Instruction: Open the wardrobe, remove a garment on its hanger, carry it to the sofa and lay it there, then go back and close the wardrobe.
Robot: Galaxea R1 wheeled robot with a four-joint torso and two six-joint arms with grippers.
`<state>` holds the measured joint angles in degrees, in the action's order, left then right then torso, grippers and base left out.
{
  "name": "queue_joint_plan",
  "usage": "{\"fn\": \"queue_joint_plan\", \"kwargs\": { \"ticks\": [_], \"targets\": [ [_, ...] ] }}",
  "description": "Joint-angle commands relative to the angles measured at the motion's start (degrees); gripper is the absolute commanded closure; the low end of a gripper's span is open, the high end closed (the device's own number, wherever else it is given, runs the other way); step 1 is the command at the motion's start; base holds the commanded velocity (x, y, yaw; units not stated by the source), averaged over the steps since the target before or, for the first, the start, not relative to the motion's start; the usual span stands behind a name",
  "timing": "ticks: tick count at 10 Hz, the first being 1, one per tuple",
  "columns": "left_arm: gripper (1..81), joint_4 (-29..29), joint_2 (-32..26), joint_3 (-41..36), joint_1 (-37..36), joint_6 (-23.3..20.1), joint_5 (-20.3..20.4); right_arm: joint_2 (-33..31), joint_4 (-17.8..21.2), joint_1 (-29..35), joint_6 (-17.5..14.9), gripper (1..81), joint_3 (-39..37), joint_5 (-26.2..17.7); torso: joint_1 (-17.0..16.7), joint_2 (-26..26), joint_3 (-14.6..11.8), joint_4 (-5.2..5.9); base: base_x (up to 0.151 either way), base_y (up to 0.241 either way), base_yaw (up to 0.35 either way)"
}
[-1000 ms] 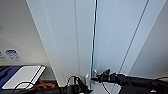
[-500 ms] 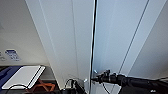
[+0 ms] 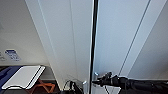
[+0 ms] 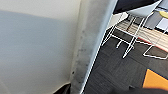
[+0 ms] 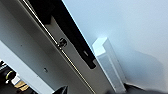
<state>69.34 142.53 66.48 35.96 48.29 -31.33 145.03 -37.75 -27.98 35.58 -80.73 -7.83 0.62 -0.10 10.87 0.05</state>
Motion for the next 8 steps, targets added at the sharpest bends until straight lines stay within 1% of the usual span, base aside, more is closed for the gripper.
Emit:
{"fn": "queue_joint_plan", "kwargs": {
  "ticks": [1,3,5,6,8],
  "targets": [
    [1.0,-2.46,3.91,-12.24,-5.77,-0.91,16.83,1.25,1.19,3.32,0.36,1.0,10.25,2.73,0.00,0.00,0.00,0.00,0.000,0.000,0.000],
    [1.0,-2.46,3.29,-13.29,-4.98,-0.30,17.26,-0.41,1.10,1.82,0.19,1.0,13.67,2.90,0.02,0.00,0.00,0.00,0.000,0.000,0.000],
    [1.0,-2.46,1.89,-12.34,-3.58,2.06,24.34,-1.03,1.10,0.41,0.19,1.0,14.29,5.19,0.02,0.02,0.00,0.00,0.000,0.000,0.000],
    [1.0,-2.46,1.37,-11.90,-2.70,2.43,26.22,-1.03,1.02,0.15,0.19,1.0,14.64,5.19,0.02,0.02,0.00,0.00,0.000,0.000,0.000],
    [1.0,-2.46,1.36,-11.81,-0.24,2.43,27.09,-1.03,0.58,-0.29,0.28,1.0,15.52,5.53,0.02,0.02,0.00,0.00,0.000,0.000,0.000]
  ]
}}
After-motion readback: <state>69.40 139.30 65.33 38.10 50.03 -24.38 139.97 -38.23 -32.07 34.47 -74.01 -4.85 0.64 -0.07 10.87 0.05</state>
